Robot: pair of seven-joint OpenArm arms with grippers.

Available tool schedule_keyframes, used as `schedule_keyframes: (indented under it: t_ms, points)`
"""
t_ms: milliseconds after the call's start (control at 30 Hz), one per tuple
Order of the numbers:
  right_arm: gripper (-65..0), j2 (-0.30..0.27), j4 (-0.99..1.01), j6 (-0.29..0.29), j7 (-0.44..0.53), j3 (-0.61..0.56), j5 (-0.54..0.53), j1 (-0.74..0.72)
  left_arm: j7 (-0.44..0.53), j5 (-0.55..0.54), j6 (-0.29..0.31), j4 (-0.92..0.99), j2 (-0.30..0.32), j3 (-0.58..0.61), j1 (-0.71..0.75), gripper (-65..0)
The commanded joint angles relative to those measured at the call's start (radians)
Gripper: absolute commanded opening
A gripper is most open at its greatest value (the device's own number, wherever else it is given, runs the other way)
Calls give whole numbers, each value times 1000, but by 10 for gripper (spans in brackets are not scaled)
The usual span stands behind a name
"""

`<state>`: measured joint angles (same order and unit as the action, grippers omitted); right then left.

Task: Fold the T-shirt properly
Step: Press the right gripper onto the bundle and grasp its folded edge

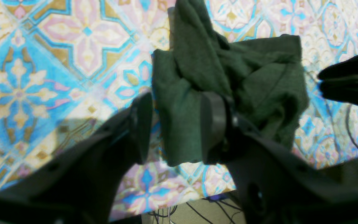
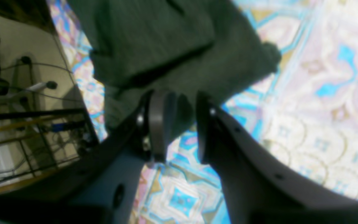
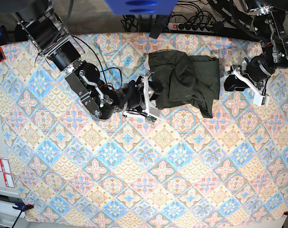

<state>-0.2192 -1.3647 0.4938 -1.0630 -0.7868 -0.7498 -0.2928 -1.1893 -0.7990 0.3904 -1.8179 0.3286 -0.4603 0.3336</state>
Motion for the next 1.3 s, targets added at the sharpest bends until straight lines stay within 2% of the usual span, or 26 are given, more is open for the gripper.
schedule_keyframes:
  t_ms: [0,67,233,500,867,967,1100,1267]
  points:
    - [-507,2,5,3,14,7,-17,-21,16,-17,0,-18,14,-7,-4,-403]
    - [-507,24,34,3,14,7,-17,-21,18,-17,0,-18,14,-10,-4,-407]
    - [-507,111,95,3,14,7,-17,-27,39,-17,0,-15,10,-74,-4,-471]
    - [-506,197,109,6,8,-16,-17,-42,44,-12,0,-12,13,-94,-4,-470]
    - [-504,283,97,6,5,-428,134,-147,39,-9,-1,14,11,-93,-64,-472]
    - [-507,283,89,6,5,-475,134,-158,38,-9,-1,16,11,-87,-67,-471]
    - [-507,275,-17,4,5,-458,134,-154,36,-15,0,8,16,-15,-55,-473]
    - [-508,132,-180,4,4,-291,132,-124,36,-10,0,-56,16,107,-8,-470]
